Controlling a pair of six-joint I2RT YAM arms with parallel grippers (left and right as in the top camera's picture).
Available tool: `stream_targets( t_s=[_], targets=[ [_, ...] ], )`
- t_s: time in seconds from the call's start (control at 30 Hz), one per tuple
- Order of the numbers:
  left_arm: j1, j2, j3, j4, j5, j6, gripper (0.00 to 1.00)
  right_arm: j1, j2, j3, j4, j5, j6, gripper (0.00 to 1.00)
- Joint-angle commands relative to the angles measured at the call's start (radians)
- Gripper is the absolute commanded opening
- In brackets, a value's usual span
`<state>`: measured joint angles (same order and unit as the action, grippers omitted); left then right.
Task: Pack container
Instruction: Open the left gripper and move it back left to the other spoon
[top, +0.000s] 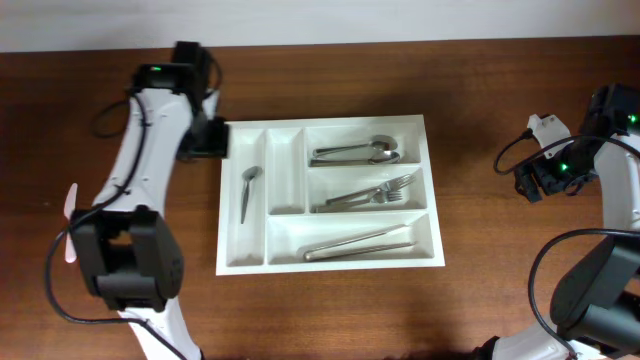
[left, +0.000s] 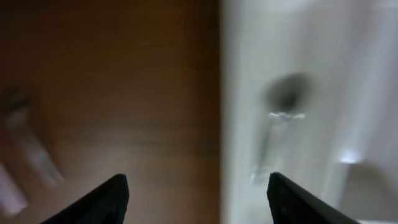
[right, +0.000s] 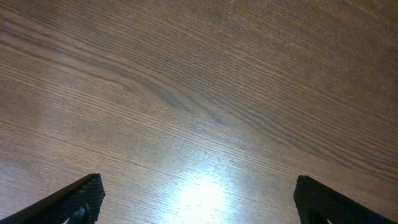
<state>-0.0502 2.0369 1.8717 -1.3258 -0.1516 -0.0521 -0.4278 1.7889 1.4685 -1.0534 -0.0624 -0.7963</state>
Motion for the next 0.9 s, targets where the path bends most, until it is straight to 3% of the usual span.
stream_targets(
  t_s=[0.0,0.37,0.47,0.53,0.87],
  targets=[
    [0.079,0.003,0.021,-0.027,-0.125,0.041,0.74,0.000,0.002,-0.006,0.000,-0.016,-0.008,0.99],
    [0.275,0.003,-0.023,-0.001,-0.067,0.070,0.78,0.000,0.002,-0.006,0.000,-0.016,-0.008,0.99],
    [0.304,0.003,-0.075,0.033,-0.060,0.071,0.78,0.000,0.002,-0.006,0.000,-0.016,-0.008,0.99],
    [0.323,0.003,-0.122,0.075,-0.045,0.071,0.86,0.000,0.002,-0.006,0.000,-0.016,-0.008,0.99],
    [0.400,0.003,-0.225,0.159,-0.035,0.071,0.87,0.000,0.002,-0.006,0.000,-0.016,-0.008,0.99]
  ],
)
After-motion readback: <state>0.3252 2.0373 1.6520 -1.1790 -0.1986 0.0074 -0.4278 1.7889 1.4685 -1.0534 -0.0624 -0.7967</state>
